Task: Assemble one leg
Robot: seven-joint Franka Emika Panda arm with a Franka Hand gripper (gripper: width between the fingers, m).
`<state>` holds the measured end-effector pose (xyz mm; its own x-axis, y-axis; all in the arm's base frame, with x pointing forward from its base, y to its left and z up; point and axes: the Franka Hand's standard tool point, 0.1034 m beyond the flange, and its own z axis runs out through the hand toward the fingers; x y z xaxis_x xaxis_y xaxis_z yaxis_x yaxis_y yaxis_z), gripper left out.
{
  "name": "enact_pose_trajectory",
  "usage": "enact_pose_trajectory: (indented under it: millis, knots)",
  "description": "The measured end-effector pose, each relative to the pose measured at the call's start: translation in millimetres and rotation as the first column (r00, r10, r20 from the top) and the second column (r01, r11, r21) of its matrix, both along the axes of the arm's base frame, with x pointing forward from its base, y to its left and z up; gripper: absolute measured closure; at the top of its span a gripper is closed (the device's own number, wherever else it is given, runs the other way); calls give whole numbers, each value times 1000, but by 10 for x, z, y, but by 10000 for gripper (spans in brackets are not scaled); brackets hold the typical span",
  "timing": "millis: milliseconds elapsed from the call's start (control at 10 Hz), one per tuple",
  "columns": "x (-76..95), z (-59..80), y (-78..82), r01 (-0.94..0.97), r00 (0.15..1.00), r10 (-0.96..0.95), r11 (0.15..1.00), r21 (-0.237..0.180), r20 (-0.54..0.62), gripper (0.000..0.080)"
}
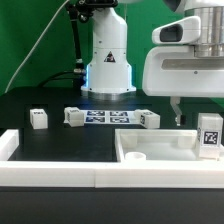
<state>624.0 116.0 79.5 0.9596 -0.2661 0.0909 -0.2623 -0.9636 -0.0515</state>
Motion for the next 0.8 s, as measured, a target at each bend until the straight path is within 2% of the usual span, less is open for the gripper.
enact_pose_trajectory:
  millis: [100,200,300,600,800]
  knots:
    - [0,-1,-1,1,1000,-1,1000,0,0,273]
    - [0,-1,-2,1,1000,-1,1000,0,0,429]
    - [1,0,-2,1,1000,-1,1000,0,0,508]
    - [2,-3,-10,59,998,-59,998,10,-2,508]
    - [9,-4,-60,243,970,-242,969,48,-16,508]
